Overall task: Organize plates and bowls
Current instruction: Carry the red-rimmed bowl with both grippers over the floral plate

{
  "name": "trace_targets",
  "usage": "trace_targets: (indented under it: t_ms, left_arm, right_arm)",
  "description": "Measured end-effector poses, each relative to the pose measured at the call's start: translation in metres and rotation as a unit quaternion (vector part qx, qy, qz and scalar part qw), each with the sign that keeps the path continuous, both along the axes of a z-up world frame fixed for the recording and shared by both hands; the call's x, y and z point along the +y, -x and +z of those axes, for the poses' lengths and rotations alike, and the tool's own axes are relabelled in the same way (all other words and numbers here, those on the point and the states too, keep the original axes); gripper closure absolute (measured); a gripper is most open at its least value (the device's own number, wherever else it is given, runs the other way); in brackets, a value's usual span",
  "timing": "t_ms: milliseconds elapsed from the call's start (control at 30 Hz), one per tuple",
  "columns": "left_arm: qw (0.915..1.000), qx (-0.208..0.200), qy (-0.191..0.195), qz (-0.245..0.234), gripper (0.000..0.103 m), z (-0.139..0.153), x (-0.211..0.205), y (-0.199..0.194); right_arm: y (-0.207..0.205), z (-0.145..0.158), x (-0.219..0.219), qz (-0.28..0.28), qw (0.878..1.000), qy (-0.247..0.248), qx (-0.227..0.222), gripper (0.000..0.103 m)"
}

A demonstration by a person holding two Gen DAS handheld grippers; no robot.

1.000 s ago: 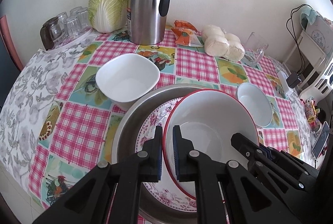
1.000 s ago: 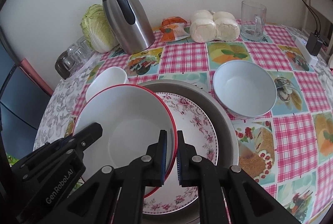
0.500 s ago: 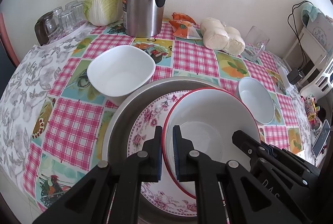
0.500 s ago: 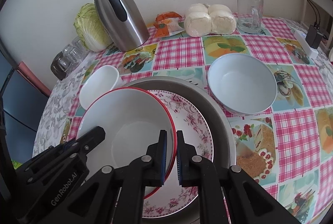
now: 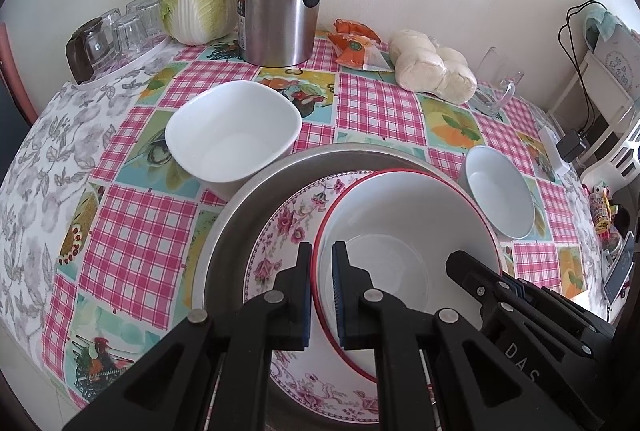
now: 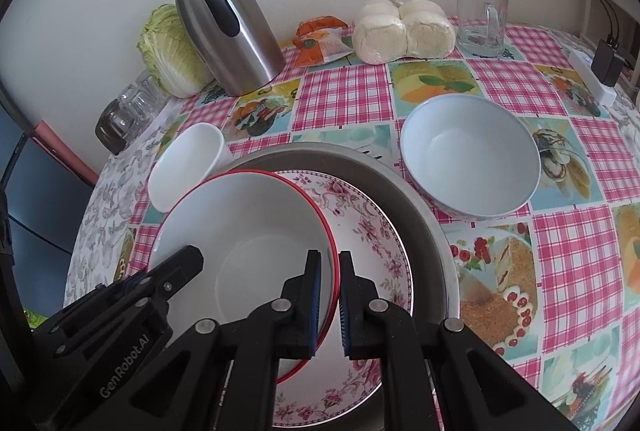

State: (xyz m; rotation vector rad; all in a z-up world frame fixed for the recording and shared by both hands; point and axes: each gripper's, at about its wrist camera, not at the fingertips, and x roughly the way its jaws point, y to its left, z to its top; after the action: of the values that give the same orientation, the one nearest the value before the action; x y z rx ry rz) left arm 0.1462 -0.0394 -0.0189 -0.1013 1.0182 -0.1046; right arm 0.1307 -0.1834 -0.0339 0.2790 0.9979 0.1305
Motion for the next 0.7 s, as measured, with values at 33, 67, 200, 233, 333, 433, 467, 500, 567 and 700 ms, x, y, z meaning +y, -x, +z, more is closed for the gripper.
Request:
trace_targets:
  t_ms: [33,67,200,233,333,433,467,500,567,700]
  left_arm:
    - [1.0000,0.000,0.001,0.000,0.094,-0.0004,0.0001,-0.0006]
    - [1.0000,0.001,0.001,0.000,0.094,-0.0008,0.0001,-0.0008]
    - [1.0000,0.001,-0.001,0.000,0.094,-0.0012,-0.0005,-0.0009]
    - [1.0000,0.001,-0.001,0.001,0.094,-0.0014,-0.0004,-0.0013]
    - [1.0000,0.001,0.000,0.003,0.094,-0.0018,-0.0001,-0.0019]
    - [1.0000,0.001,0.001,0.003,0.094,-0.0022,0.0002,-0.0029]
    - [1.0000,0.001,0.002,0.004,0.094,-0.0028,0.0004,-0.0031]
    - [1.0000,0.001,0.003,0.004,0.094,-0.0031,0.0003,-0.0035]
    - [1.0000,0.001,0.004,0.004,0.094,-0.0038,0.0000,-0.0039]
    - [1.0000,0.002,0.004,0.007,0.094,-0.0050,-0.0005,-0.0042]
  right_arm:
    - [-0.0001,-0.0002,0.0003,0.000,1.000,-0.001,0.000,0.092]
    - [-0.0001,-0.0003,0.0003,0.000,1.000,0.000,0.000,0.092]
    - [-0.0010,-0.0021,0.0002,0.000,1.000,-0.001,0.001,0.091]
    - [-0.0011,-0.0021,0.0005,0.000,1.000,0.000,0.000,0.091]
    - [-0.0012,-0.0023,0.0008,0.000,1.000,-0.001,-0.001,0.092]
    - [-0.0017,-0.0023,0.0001,0.000,1.000,-0.002,-0.001,0.092]
    - [-0.0021,-0.0022,0.0001,0.000,1.000,-0.003,-0.001,0.091]
    - [-0.0022,-0.0021,0.0000,-0.001,1.000,-0.002,-0.001,0.091]
    - [-0.0023,-0.0020,0.0000,-0.002,1.000,-0.002,-0.002,0.091]
    - [-0.0028,-0.0020,-0.0005,-0.002,1.000,-0.003,-0.003,0.091]
